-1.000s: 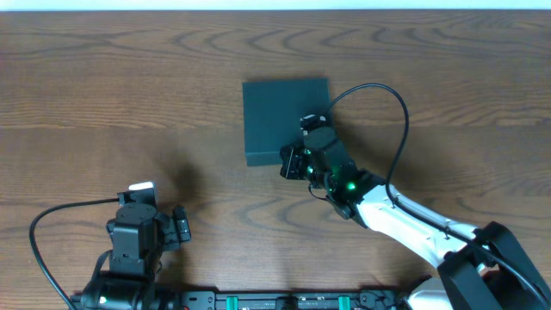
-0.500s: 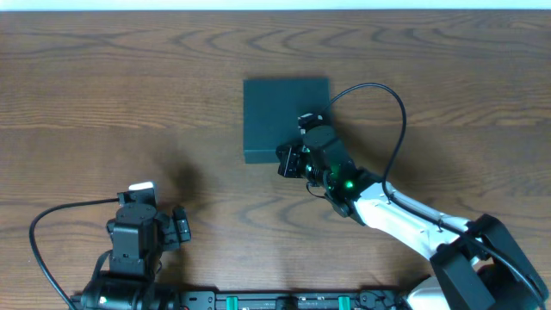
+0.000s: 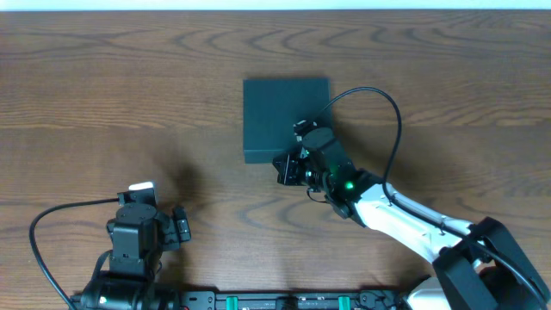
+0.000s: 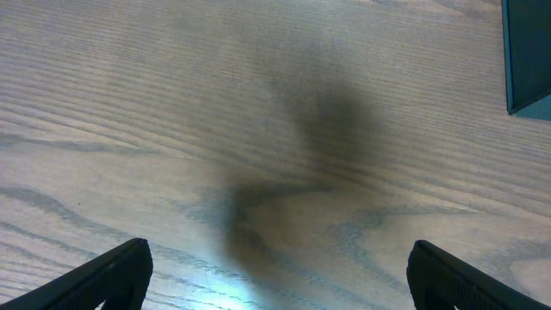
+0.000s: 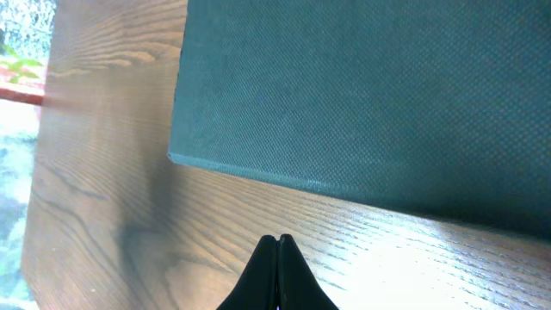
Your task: Pack container
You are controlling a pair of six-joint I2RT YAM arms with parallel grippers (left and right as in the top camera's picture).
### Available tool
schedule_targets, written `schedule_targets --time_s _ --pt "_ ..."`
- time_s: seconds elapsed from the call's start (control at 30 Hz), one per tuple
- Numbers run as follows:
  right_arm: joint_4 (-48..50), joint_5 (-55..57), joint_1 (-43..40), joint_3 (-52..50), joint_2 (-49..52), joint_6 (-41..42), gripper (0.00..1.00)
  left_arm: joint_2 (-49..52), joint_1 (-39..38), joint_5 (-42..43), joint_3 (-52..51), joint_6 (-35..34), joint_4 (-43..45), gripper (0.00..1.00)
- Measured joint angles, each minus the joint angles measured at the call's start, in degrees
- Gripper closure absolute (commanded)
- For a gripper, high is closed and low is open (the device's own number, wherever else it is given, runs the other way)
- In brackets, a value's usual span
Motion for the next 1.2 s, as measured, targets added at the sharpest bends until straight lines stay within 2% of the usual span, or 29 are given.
schedule_targets --time_s 0.4,0.73,0.93,1.2 --pt "4.57 4.68 0.63 0.04 3.52 -0.76 0.98 -0.02 0.0 0.0 0.0 0.0 0.02 0.05" --pt "5.99 0.98 0.87 0.04 3.34 -0.61 0.99 0.0 0.0 0.0 0.0 0.0 0.02 0.05" --pt "2.8 0.35 1.73 0.04 -6.16 -4.46 0.98 0.0 0.0 0.0 0.0 0.0 0.0 0.04" --pt "-6.78 4.76 1.07 0.17 -24.83 -20.7 0.99 -0.02 0.0 0.0 0.02 0.0 -0.02 0.05"
